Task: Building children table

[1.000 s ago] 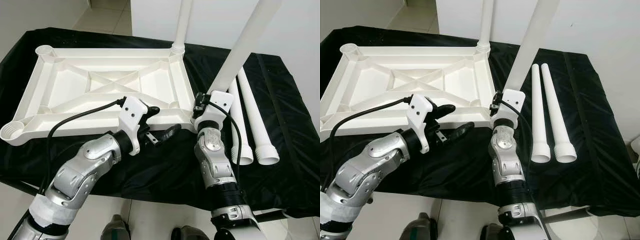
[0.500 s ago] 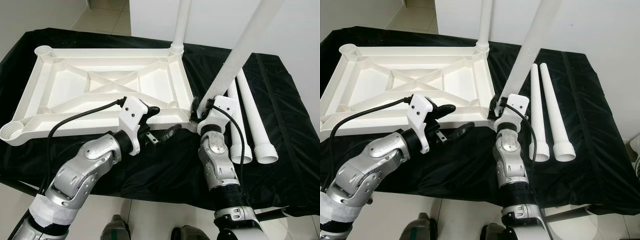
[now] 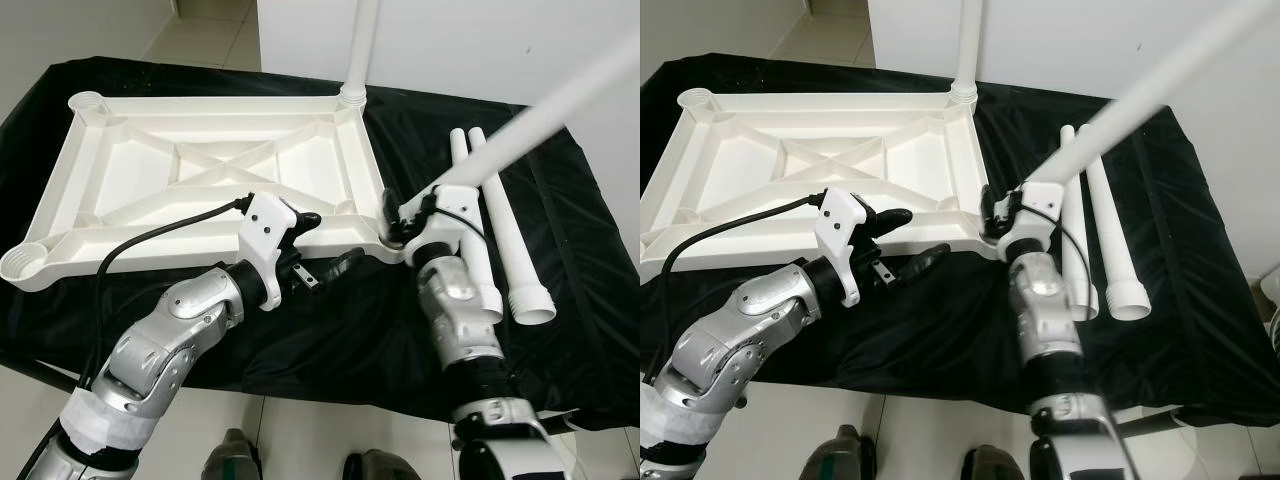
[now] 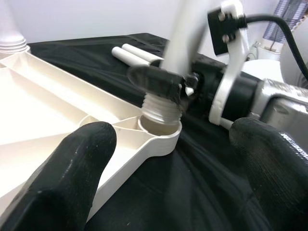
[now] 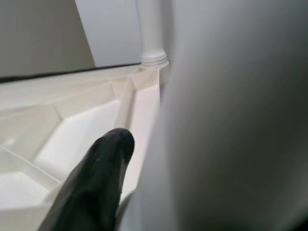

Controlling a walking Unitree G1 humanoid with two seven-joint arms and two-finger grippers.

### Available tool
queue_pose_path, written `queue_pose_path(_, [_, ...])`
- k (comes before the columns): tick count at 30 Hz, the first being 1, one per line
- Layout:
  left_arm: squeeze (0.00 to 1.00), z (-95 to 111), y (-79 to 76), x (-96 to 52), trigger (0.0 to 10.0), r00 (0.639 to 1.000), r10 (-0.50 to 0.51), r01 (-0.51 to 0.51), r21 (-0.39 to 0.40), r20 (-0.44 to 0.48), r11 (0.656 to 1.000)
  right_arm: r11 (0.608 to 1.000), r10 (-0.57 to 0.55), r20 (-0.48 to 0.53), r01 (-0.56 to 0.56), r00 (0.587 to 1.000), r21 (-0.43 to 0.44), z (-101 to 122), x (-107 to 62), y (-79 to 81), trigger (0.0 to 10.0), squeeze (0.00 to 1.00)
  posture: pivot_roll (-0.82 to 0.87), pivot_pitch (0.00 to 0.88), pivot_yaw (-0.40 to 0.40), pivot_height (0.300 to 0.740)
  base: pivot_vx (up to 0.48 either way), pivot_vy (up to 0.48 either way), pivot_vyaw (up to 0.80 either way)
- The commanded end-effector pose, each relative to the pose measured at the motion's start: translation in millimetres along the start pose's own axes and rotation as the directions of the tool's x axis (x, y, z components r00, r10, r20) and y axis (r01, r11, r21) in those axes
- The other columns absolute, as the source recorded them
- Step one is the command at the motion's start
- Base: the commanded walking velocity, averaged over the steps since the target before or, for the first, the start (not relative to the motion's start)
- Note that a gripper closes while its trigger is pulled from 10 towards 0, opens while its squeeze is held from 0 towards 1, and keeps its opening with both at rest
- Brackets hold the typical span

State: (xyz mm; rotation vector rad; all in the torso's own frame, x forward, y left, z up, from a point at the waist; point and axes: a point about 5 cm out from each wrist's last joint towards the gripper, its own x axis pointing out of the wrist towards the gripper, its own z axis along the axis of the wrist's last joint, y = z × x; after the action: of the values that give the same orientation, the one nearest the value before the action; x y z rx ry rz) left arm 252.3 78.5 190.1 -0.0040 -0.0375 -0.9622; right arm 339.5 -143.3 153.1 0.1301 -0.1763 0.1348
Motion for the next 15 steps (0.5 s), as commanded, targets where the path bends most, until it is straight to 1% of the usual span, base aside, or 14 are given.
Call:
queue_pose_path(1, [0.00,0.8,-3.9,2.0,10.0,0.996,-0.089,0.089,0.011,-0.003,0.996,1.000,0.007,-0.013,-0.007,1.000,0.004,0.4,3.5,-10.7,0.0,0.00,0.06,0.077,0.002,0.740,0.000,0.000,0.00])
queue_pose_path(4, [0.00,1.0,-3.4,2.2,10.0,0.996,-0.088,0.088,0.010,-0.002,0.996,1.000,0.015,-0.005,-0.015,1.000,-0.016,2.7,5.1,-13.2,0.0,0.00,0.06,0.077,0.002,0.740,0.000,0.000,0.00])
queue_pose_path(6, [0.00,1.2,-4.1,2.3,10.0,0.996,-0.086,0.086,0.009,0.001,0.996,0.998,0.052,0.019,-0.051,0.998,-0.033,8.9,7.6,-15.8,0.0,0.00,0.06,0.076,0.001,0.740,0.000,0.000,0.00])
queue_pose_path(11, [0.00,1.2,-3.9,2.3,10.0,0.997,-0.083,0.083,0.010,0.001,0.996,0.996,0.080,0.007,-0.080,0.997,-0.032,8.2,8.6,-16.7,0.0,0.00,0.06,0.075,-0.001,0.740,0.000,0.000,0.00])
queue_pose_path(12, [0.00,1.5,-3.3,2.1,10.0,0.997,-0.081,0.081,0.011,0.001,0.997,0.988,0.149,-0.010,-0.149,0.989,-0.037,7.1,8.4,-14.9,3.3,0.00,0.06,0.074,0.000,0.740,0.000,0.000,0.00])
queue_pose_path(13, [0.00,1.5,-3.3,2.1,10.0,0.997,-0.081,0.081,0.011,0.001,0.997,0.988,0.149,-0.010,-0.149,0.989,-0.037,7.1,8.4,-14.9,3.3,0.00,0.06,0.074,0.000,0.740,0.000,0.000,0.00])
queue_pose_path(14, [0.00,1.6,-3.0,2.0,10.0,0.997,-0.081,0.081,0.011,0.001,0.997,0.981,0.189,-0.017,-0.190,0.982,-0.051,6.4,7.9,-13.1,10.0,0.00,0.06,0.074,0.002,0.740,0.000,0.000,0.00])
queue_pose_path(15, [0.00,1.6,-2.9,2.0,10.0,0.997,-0.081,0.081,0.011,0.001,0.997,0.975,0.212,-0.021,-0.213,0.977,-0.061,5.9,7.6,-12.0,10.0,0.00,0.06,0.074,0.002,0.740,0.000,0.000,0.00])
